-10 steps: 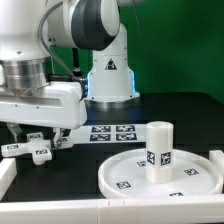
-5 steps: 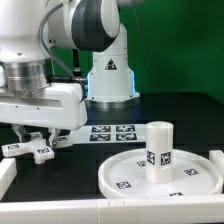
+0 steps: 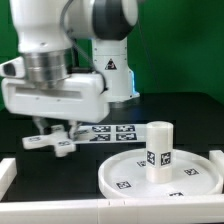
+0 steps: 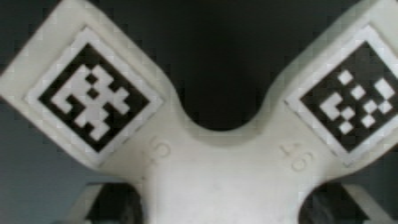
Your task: Assemble round table
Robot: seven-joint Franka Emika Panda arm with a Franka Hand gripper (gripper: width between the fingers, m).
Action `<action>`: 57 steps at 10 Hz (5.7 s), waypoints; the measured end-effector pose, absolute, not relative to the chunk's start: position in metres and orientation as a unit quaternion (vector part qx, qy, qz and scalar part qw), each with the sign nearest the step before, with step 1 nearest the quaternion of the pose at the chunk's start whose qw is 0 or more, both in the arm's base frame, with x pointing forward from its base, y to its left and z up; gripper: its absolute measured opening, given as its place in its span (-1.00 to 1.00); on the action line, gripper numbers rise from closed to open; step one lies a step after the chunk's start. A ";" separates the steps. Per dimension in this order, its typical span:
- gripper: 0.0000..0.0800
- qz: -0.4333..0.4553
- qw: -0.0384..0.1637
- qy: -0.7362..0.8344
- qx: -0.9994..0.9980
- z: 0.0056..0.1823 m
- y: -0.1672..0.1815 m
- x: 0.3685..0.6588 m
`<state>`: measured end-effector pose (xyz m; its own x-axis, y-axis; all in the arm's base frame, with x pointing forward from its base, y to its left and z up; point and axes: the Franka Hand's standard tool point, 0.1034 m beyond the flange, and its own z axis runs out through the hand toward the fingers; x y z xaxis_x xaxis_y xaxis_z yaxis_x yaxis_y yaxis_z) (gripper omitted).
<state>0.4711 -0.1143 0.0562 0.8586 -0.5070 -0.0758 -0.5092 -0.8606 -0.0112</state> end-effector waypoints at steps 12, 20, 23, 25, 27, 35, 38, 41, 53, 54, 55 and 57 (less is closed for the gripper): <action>0.10 0.078 0.036 0.311 -0.947 0.146 0.002 0.536; 0.10 0.064 0.028 0.262 -0.963 0.148 0.034 0.567; 0.10 0.065 0.028 0.248 -0.966 0.142 0.033 0.569; 0.10 0.066 0.026 0.244 -0.967 0.138 0.034 0.569; 0.10 0.066 0.026 0.240 -0.968 0.137 0.036 0.572; 0.10 0.059 0.021 0.236 -0.970 0.116 0.041 0.561; 0.10 0.043 0.021 0.237 -0.970 0.111 0.040 0.563; 0.10 0.034 0.022 0.235 -0.971 0.110 0.039 0.564; 0.10 0.020 0.033 0.412 -0.911 0.109 0.040 0.563; 0.10 0.013 0.041 0.468 -0.883 0.109 0.039 0.562; 0.10 0.013 0.042 0.484 -0.874 0.109 0.039 0.562; 0.11 0.017 0.043 0.541 -0.840 0.109 0.039 0.562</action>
Offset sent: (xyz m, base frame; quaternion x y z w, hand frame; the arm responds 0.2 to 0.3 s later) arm 0.0000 0.0000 0.0000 0.0000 0.0000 0.0000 1.0000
